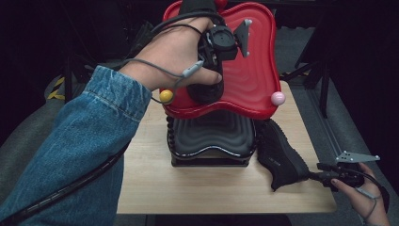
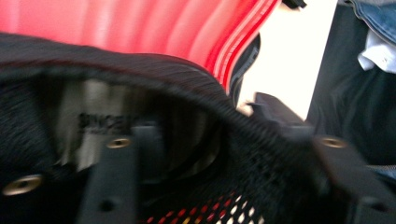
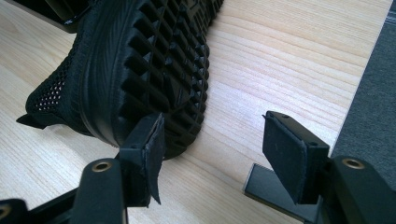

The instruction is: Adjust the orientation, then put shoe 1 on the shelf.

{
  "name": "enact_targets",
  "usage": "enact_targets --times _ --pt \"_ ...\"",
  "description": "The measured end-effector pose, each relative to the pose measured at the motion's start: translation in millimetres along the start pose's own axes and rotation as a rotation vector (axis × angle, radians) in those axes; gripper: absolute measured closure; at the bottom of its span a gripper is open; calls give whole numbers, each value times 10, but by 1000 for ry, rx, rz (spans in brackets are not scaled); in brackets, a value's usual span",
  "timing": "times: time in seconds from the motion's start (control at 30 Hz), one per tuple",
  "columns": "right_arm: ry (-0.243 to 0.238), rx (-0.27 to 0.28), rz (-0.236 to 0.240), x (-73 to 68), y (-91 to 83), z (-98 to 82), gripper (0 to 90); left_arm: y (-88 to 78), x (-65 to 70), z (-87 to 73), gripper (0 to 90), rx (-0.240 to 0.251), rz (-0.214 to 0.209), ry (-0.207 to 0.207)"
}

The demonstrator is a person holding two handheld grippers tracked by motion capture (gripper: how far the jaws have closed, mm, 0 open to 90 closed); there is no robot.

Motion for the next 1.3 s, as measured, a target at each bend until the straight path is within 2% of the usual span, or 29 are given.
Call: enact_targets --times 0.13,0.33,0.43,0.53,0.7,0.8,0.9,0.93,1.0,1.1,1.17,1.3 --pt "7 -2 -1 -2 -10 4 391 -101 34 -38 371 11 13 -8" --pt "4 -3 -1 -8 -9 2 388 -289 91 -87 316 43 46 -1" --pt "11 -6 -1 -3 -20 1 381 -390 139 -110 321 64 67 -1" --pt "21 -12 -3 -4 -23 -1 378 -404 177 -133 321 58 71 1" --pt "26 -17 -8 8 -30 -2 374 -498 219 -202 317 92 77 -8" --pt "25 -17 -17 42 -39 -6 373 -569 205 -312 292 137 78 -23" --pt "31 -24 -36 82 -54 -24 372 -619 194 -448 287 156 79 -45" --pt "34 -25 -38 96 -58 -30 372 -647 178 -486 286 158 85 -30" --pt "35 -26 -38 104 -56 -34 372 -668 182 -524 285 166 91 -34" --pt "43 -35 -44 116 -47 -36 372 -754 190 -678 285 195 97 -59" --pt "39 -34 -45 120 -46 -34 372 -765 189 -722 285 197 102 -69" --pt "38 -34 -42 131 -38 -37 372 -775 174 -928 285 180 116 -108"
Point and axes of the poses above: each handheld gripper's, and its own axes: y roughly forward along the jaws, z roughly out of its top, x roughly to its right, the point moved 2 cm from there along y, roughly forward along the jaws, and after that the axes turned 2 degrees about x, right-handed, at the moved point
